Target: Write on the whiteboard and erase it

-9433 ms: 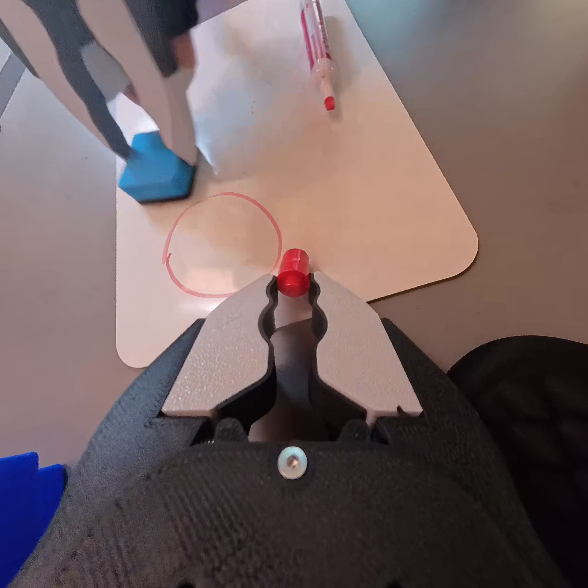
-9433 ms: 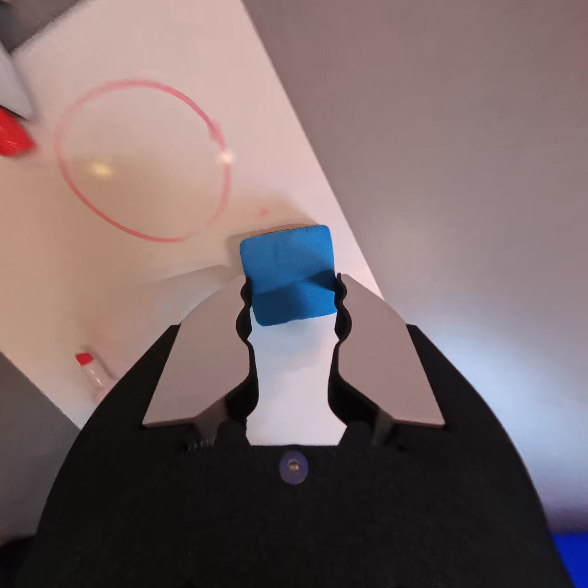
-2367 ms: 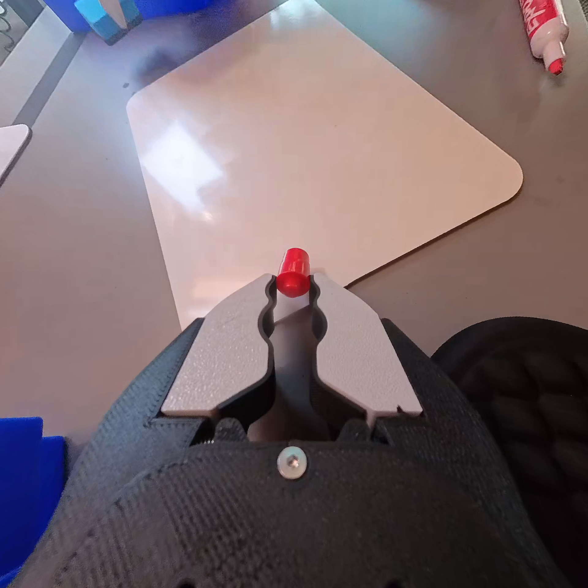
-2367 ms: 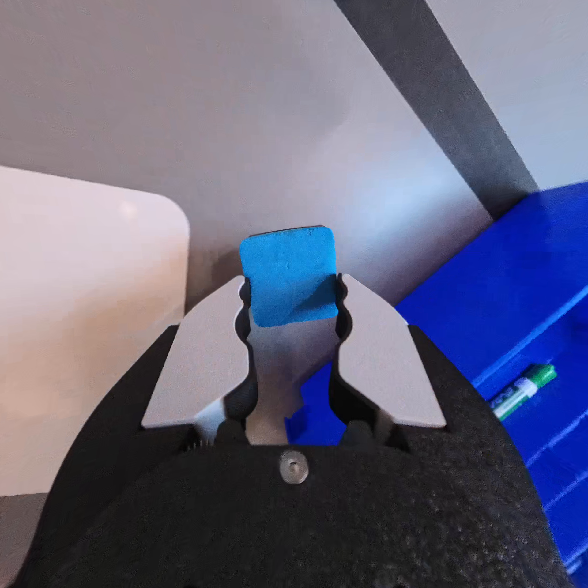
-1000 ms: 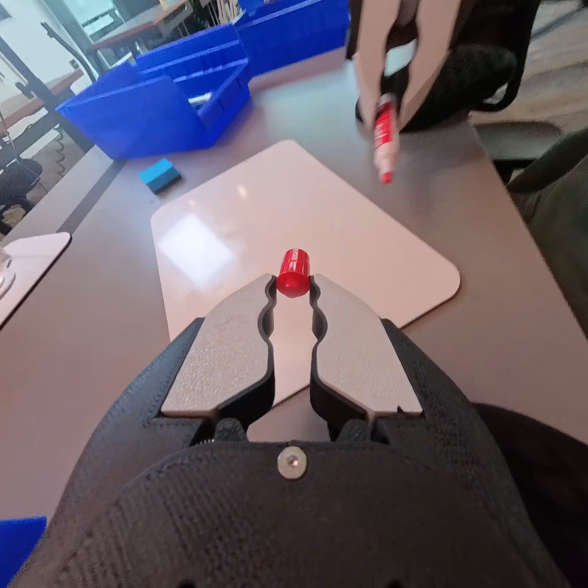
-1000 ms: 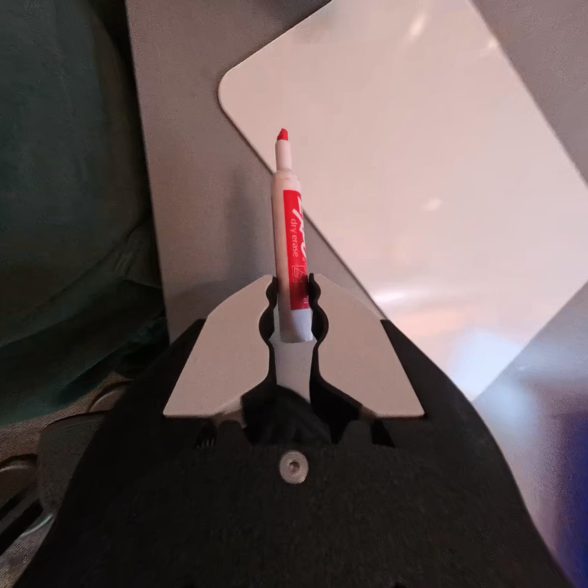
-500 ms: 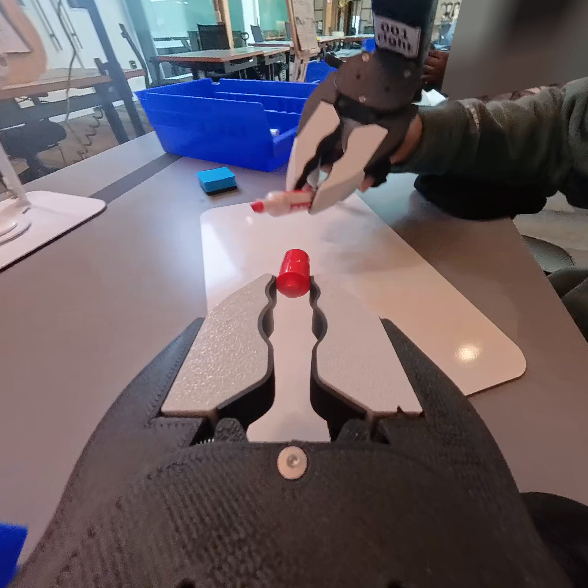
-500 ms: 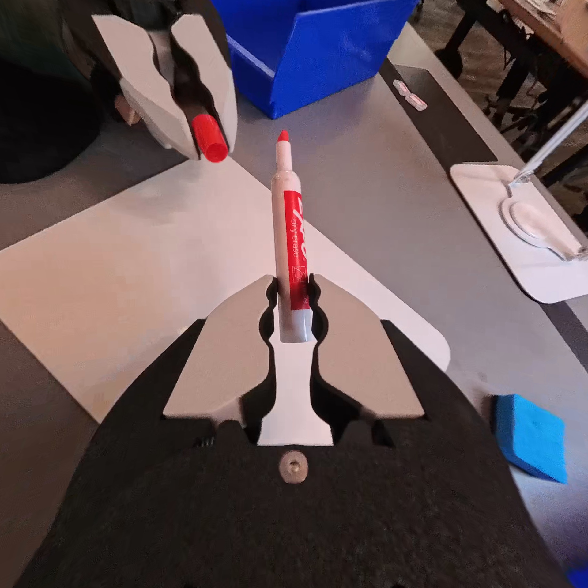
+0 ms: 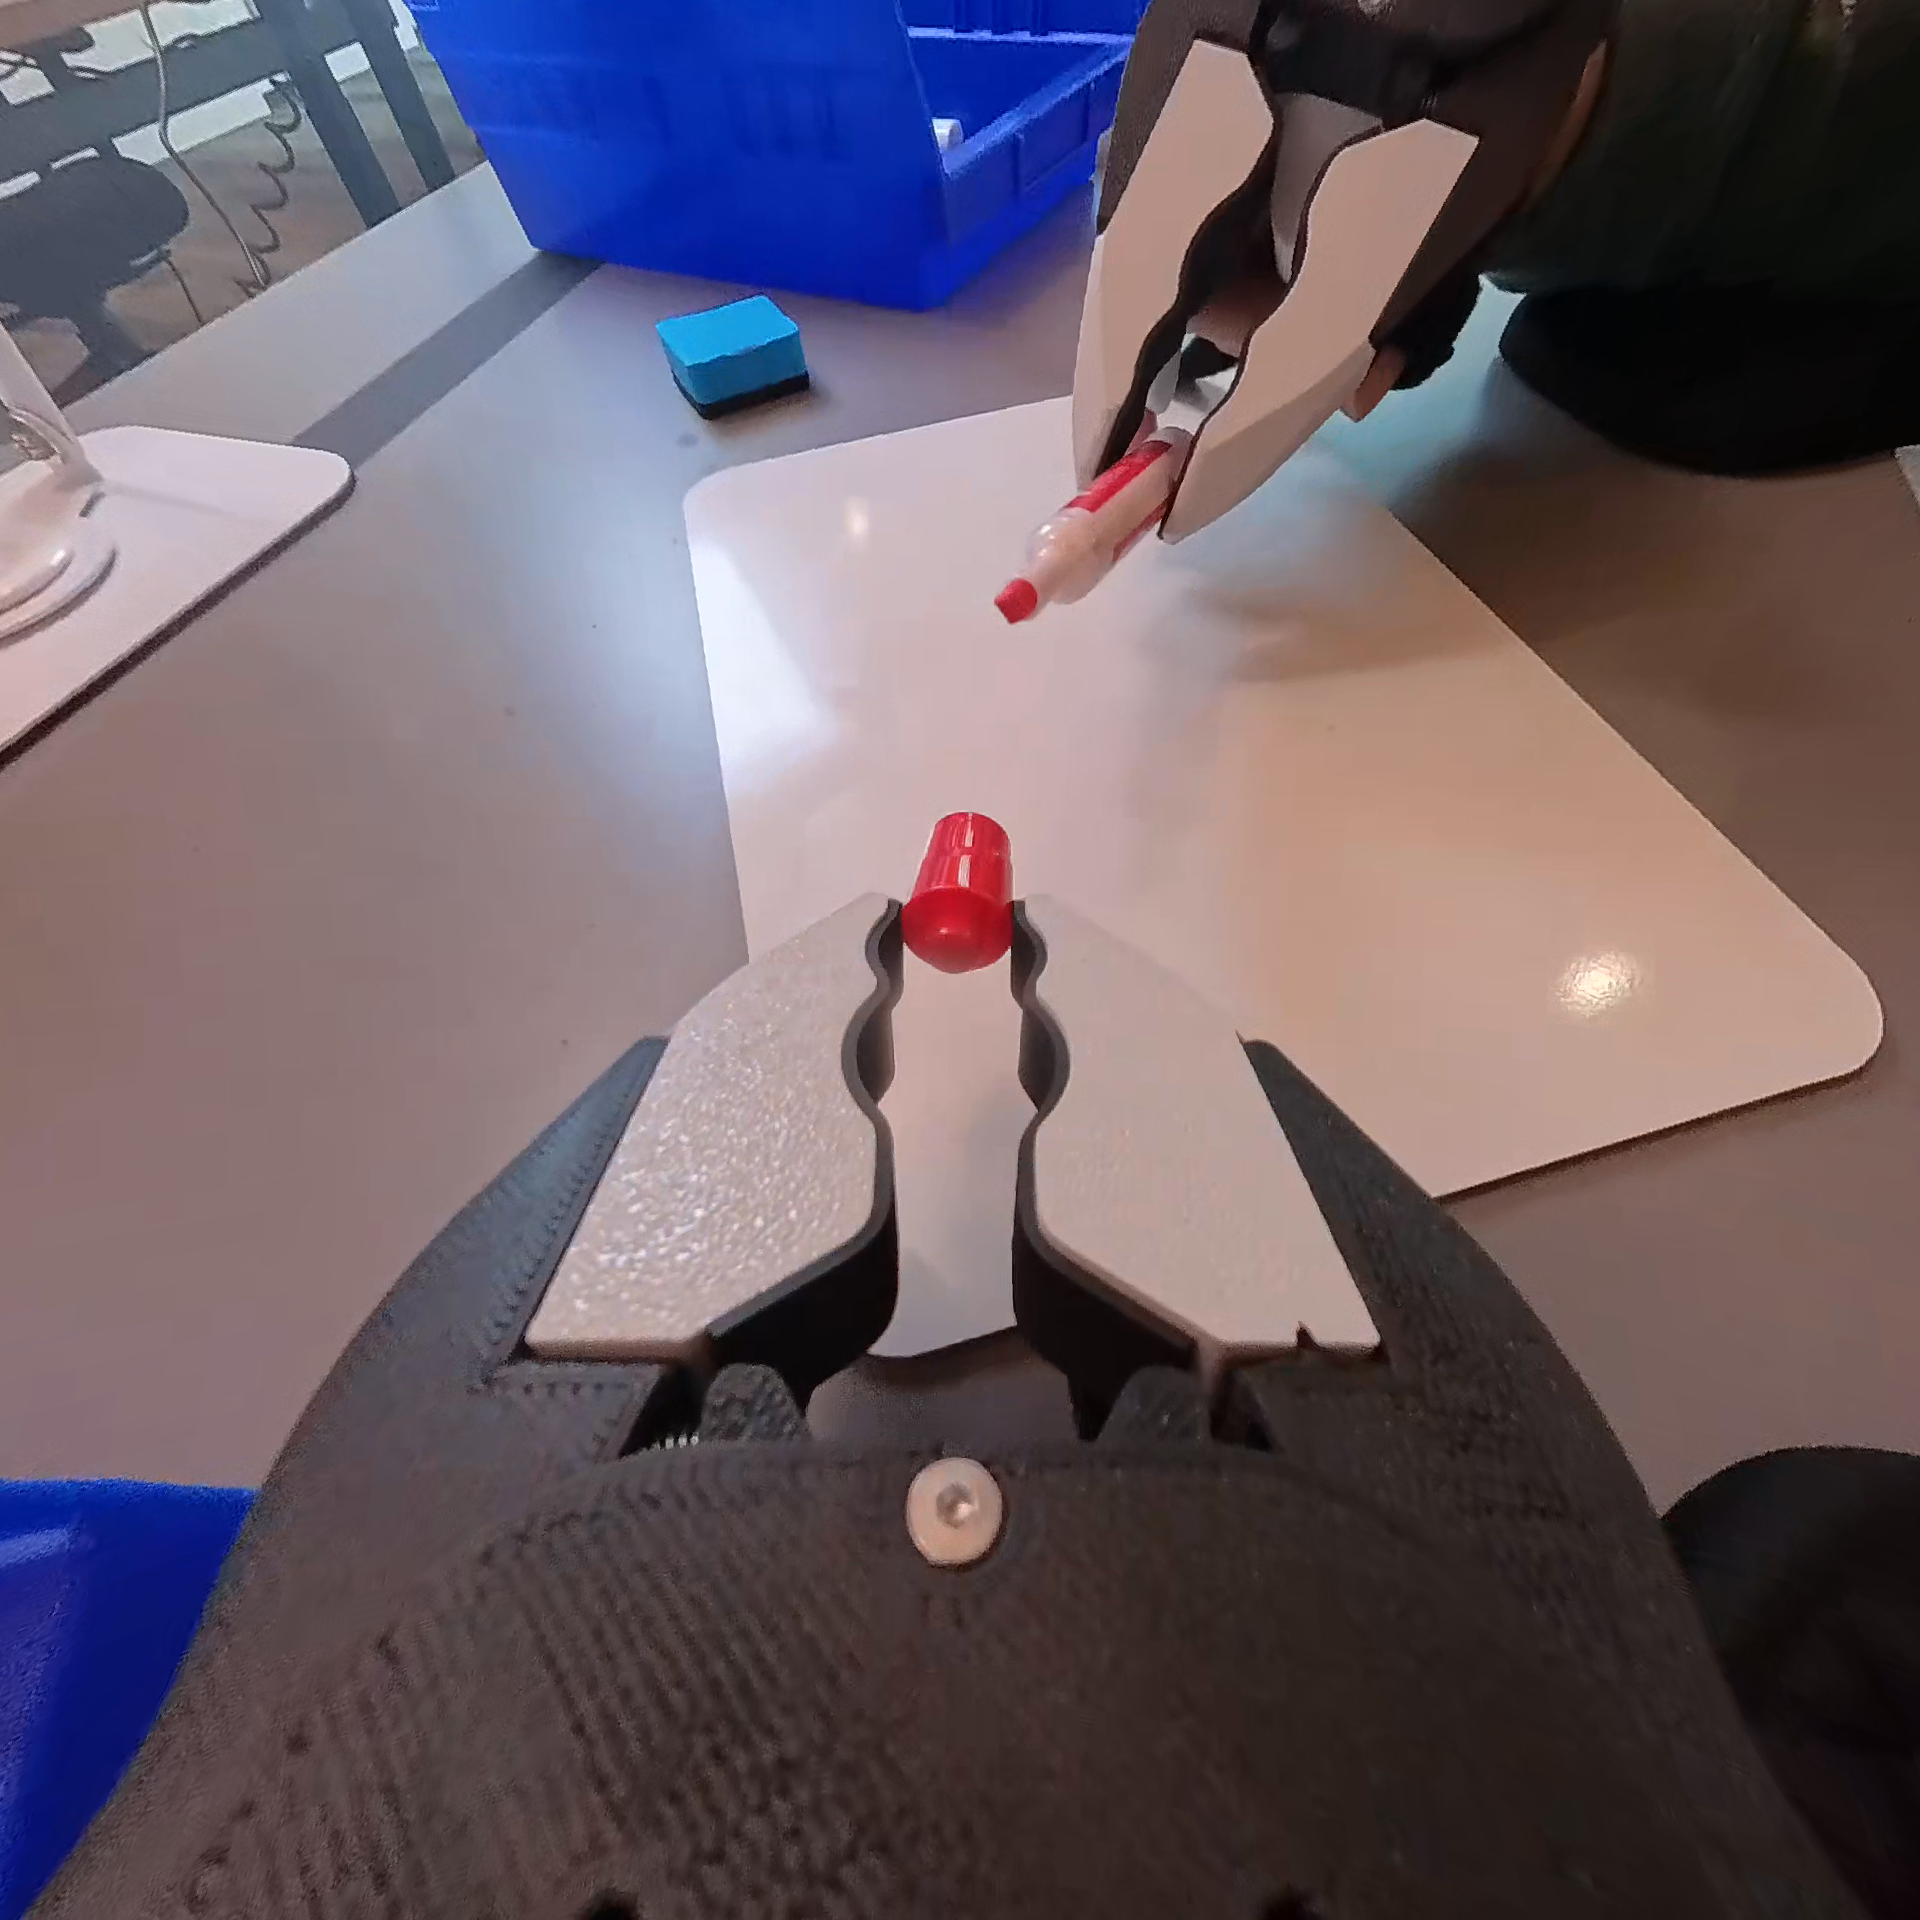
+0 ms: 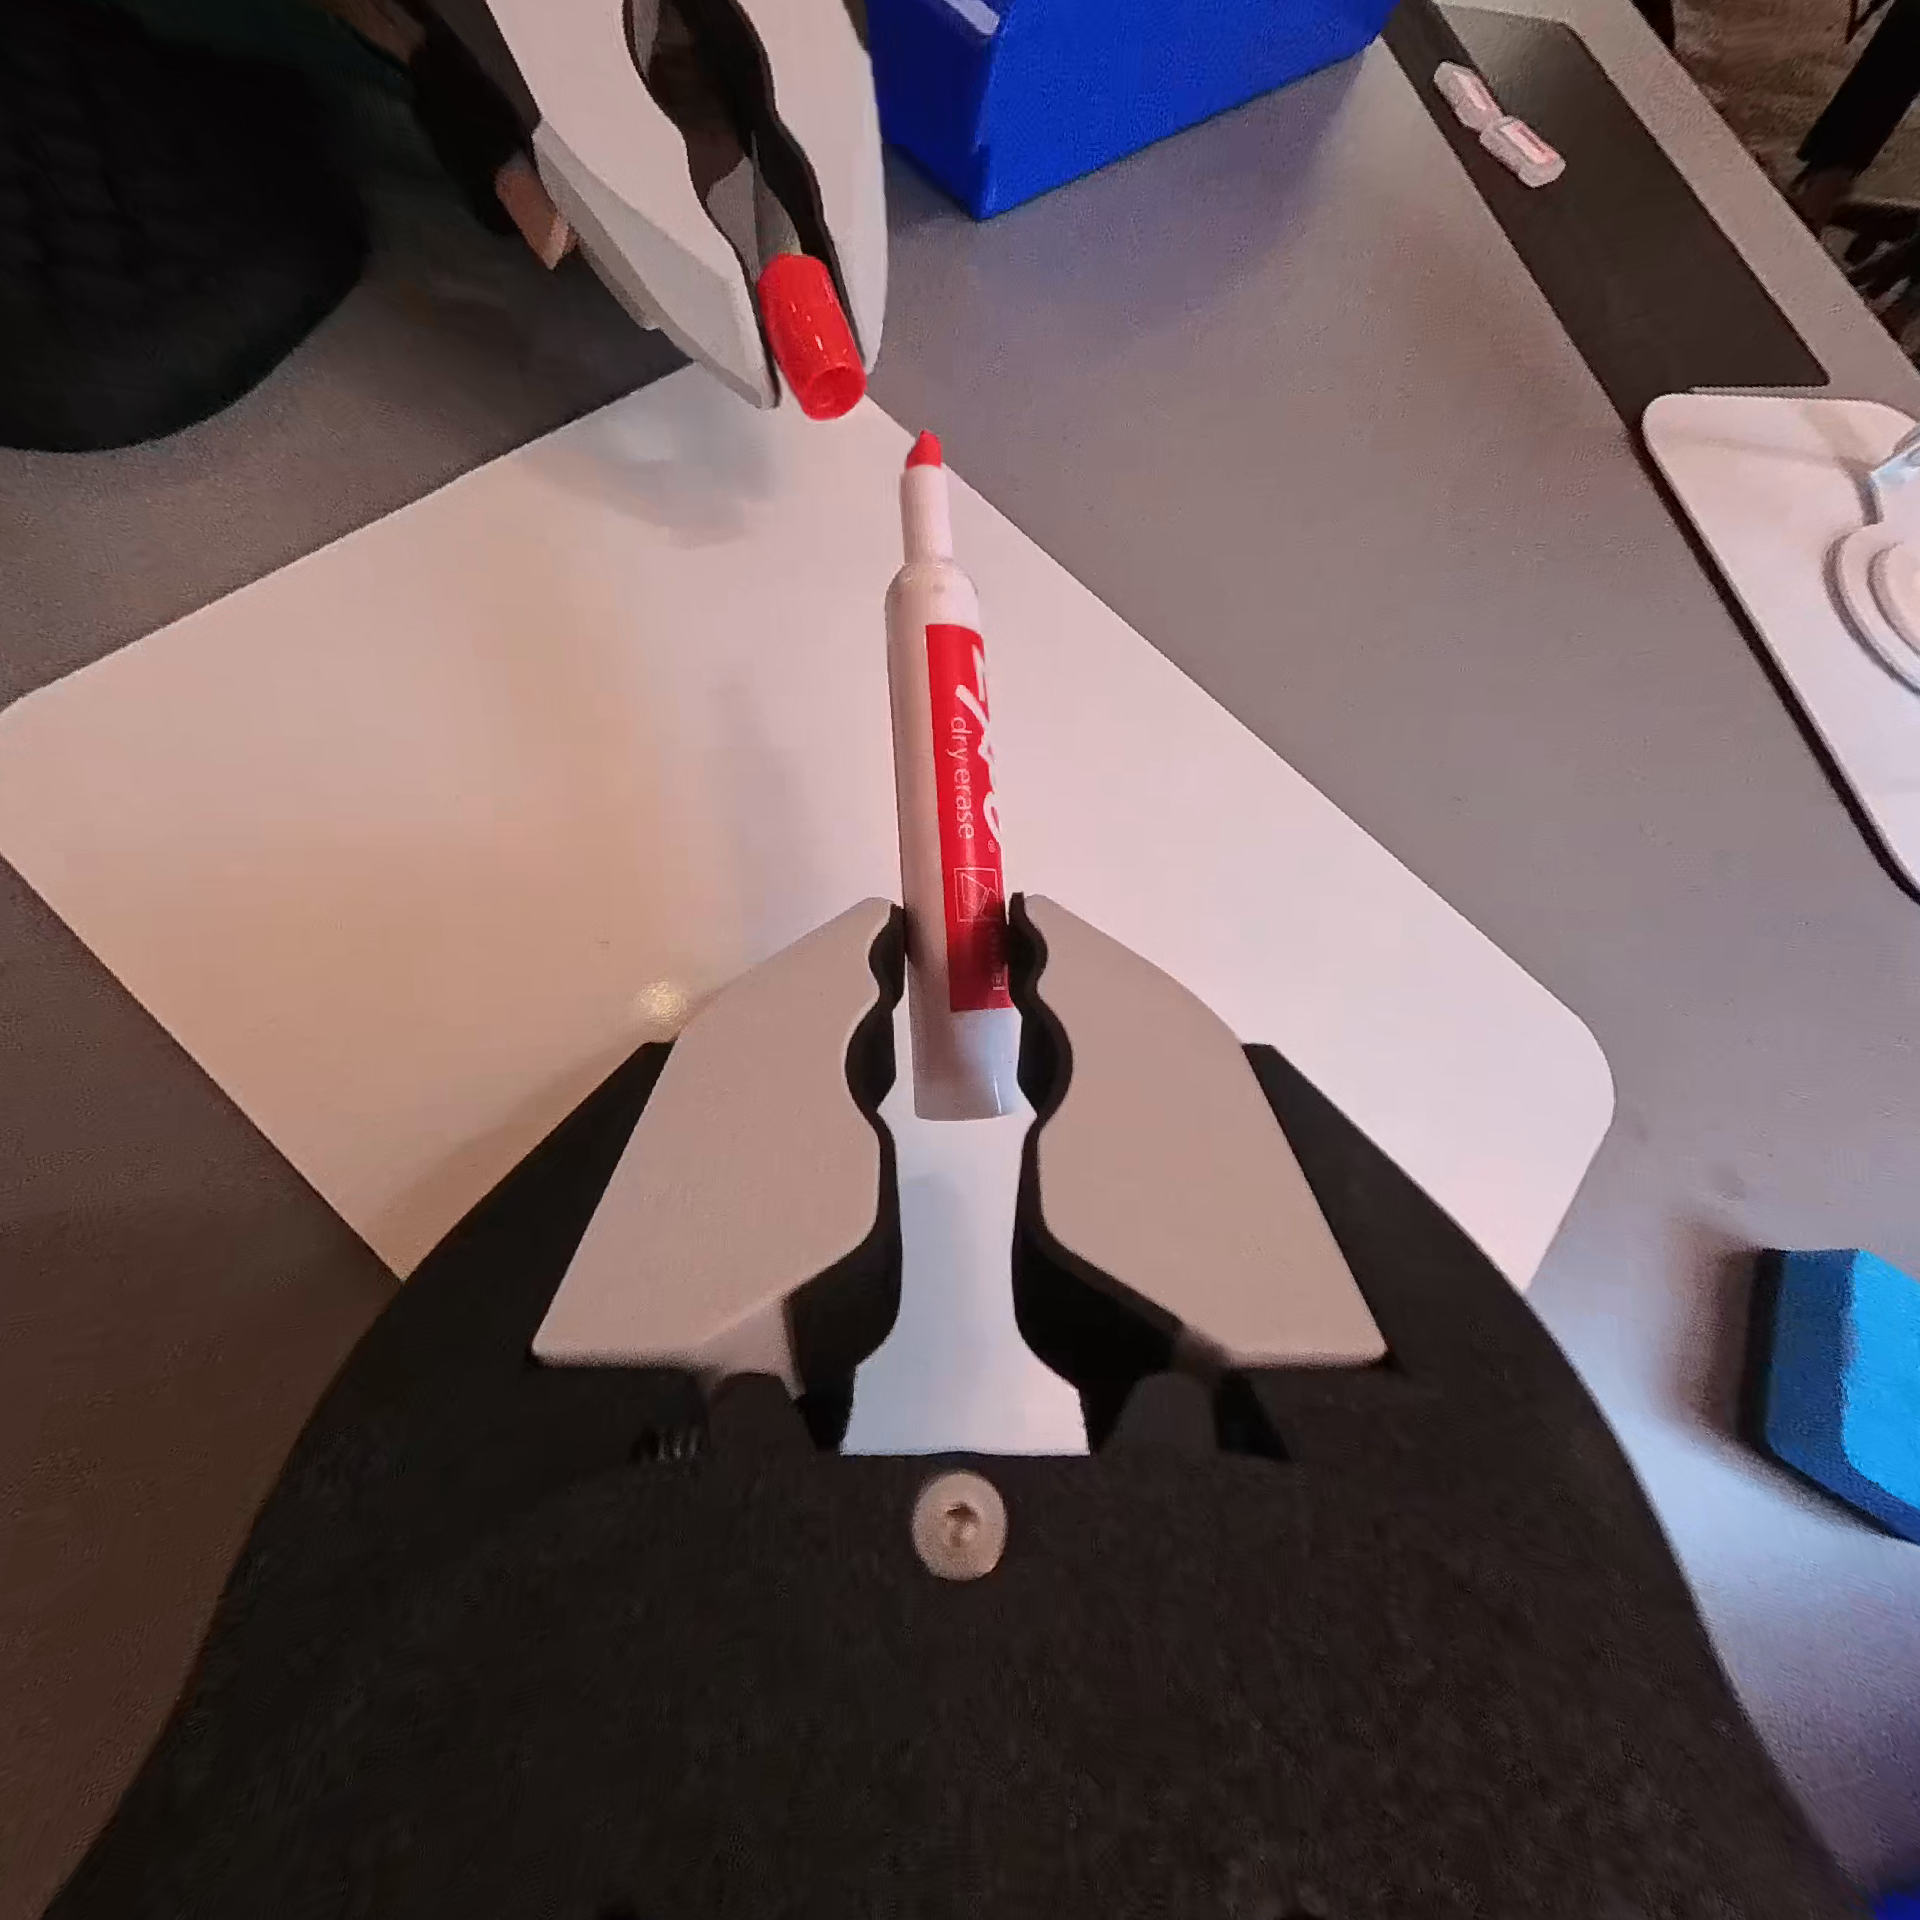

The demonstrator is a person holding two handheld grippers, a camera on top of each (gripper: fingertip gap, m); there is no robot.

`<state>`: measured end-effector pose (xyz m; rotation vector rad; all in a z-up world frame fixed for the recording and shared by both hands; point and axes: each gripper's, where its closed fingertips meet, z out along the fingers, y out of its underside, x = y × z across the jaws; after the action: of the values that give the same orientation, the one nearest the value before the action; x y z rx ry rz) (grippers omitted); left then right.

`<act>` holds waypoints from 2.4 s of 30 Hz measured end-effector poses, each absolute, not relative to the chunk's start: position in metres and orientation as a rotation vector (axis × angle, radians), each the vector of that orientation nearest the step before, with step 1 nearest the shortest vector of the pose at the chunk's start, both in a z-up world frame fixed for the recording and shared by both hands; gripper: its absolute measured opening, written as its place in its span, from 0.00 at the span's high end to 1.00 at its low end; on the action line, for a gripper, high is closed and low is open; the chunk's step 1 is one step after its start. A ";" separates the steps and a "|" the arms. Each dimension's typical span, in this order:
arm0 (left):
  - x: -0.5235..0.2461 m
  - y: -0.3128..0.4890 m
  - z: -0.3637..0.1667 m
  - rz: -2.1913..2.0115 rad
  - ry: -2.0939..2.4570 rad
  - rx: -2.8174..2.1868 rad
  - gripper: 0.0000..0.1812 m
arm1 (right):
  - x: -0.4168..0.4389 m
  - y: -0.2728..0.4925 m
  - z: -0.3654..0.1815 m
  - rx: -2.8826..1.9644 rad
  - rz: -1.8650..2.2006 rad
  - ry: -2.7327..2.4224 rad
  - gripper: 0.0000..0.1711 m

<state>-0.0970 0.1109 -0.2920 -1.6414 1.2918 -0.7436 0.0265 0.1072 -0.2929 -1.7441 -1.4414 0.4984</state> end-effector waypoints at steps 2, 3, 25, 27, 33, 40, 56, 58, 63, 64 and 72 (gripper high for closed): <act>-0.100 0.112 -0.292 -0.743 1.296 -1.652 0.89 | 0.025 0.101 -0.298 -1.749 0.509 -1.497 0.89; -0.100 0.112 -0.291 -0.748 1.295 -1.647 0.89 | 0.025 0.096 -0.302 -1.755 0.521 -1.534 0.89; -0.095 0.092 -0.308 -0.724 1.471 -1.660 0.89 | 0.013 0.070 -0.323 -1.752 0.596 -1.693 0.89; -0.097 0.092 -0.311 -0.725 1.478 -1.679 0.89 | 0.013 0.069 -0.323 -1.749 0.601 -1.692 0.89; -0.098 0.091 -0.312 -0.758 1.477 -1.709 0.83 | 0.009 0.068 -0.320 -1.734 0.643 -1.672 0.89; -0.089 0.081 -0.287 -0.861 1.423 -1.594 0.80 | 0.003 0.068 -0.312 -1.708 0.676 -1.633 0.89; -0.072 0.050 -0.297 -0.776 1.613 -1.474 0.90 | -0.028 0.050 -0.292 -1.599 0.700 -1.621 0.89; -0.071 0.049 -0.296 -0.786 1.607 -1.468 0.90 | -0.028 0.050 -0.292 -1.597 0.699 -1.619 0.89; -0.069 0.046 -0.297 -0.821 1.605 -1.470 0.88 | -0.034 0.046 -0.293 -1.597 0.743 -1.609 0.89; -0.068 0.044 -0.298 -0.824 1.613 -1.469 0.88 | -0.036 0.046 -0.293 -1.592 0.755 -1.604 0.89; -0.070 0.042 -0.283 -0.925 1.552 -1.454 0.90 | -0.043 0.044 -0.276 -1.523 0.881 -1.494 0.89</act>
<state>-0.0696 0.0423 -0.2826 -1.4541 1.5518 -0.9247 -0.0425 0.0441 -0.2761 -1.5233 -1.4937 0.8813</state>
